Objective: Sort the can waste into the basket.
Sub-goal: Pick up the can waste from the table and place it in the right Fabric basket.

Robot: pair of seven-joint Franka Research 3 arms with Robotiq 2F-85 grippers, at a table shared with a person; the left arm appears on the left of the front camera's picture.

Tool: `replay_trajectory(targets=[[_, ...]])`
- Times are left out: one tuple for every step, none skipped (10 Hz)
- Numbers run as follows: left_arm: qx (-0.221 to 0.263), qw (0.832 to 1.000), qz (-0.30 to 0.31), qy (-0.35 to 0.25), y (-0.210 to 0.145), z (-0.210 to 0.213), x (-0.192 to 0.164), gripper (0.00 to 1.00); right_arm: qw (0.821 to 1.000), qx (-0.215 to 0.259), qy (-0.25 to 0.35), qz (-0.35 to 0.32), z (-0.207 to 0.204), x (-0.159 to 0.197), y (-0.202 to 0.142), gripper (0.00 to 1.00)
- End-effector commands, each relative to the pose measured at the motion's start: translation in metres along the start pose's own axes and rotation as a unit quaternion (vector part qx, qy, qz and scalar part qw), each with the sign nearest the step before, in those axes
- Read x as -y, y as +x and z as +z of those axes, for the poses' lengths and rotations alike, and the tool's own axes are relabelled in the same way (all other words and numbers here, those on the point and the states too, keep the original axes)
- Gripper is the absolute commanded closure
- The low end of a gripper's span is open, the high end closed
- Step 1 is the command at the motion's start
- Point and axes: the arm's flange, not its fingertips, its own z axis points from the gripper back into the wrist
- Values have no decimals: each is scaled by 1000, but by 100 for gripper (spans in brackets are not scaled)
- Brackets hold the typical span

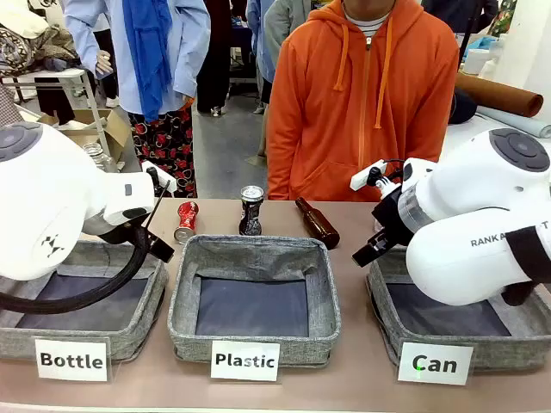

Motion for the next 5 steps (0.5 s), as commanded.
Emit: replay_trajectory(targets=[[0,1000,0,0,0,0,0,0,1000,0,0,0,0,0,0,0],[0,1000,0,0,0,0,0,0,1000,0,0,0,0,0,0,0],[0,1000,0,0,0,0,0,0,1000,0,0,0,0,0,0,0],[0,1000,0,0,0,0,0,0,1000,0,0,0,0,0,0,0],[0,1000,0,0,0,0,0,0,1000,0,0,0,0,0,0,0]])
